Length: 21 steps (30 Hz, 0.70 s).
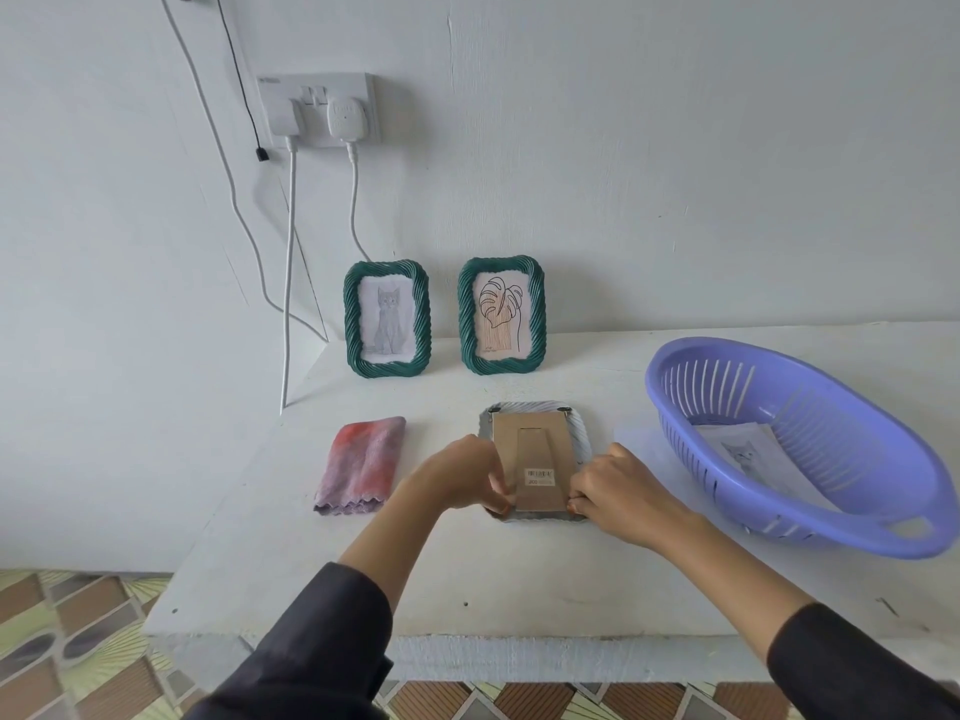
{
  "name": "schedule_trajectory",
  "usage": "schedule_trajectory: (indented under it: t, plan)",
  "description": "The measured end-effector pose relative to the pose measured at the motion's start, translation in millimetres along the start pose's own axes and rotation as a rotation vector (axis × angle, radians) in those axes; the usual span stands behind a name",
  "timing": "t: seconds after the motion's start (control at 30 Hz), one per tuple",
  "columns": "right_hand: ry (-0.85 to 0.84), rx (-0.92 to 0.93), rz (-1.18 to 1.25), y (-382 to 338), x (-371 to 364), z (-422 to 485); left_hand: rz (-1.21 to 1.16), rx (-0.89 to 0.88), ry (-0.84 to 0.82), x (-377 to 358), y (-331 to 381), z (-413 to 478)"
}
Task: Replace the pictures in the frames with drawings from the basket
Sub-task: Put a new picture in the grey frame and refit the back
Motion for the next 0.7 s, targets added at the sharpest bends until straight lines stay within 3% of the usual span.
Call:
schedule_trajectory:
  t: [0.7]
  plan:
    - [0.043, -0.073, 0.149, 2.9, -2.1, -0.7, -0.069, 0.027, -0.005, 4.6, -0.4, 4.0]
Point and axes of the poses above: each hand's wrist, its own z-axis towards the middle knuckle, its own x-axis out of the back of the hand, y = z × x, the point moved 3 cm from there along z, towards the middle knuckle, and after that the axes turned 8 degrees about y, right-handed, at the moved point
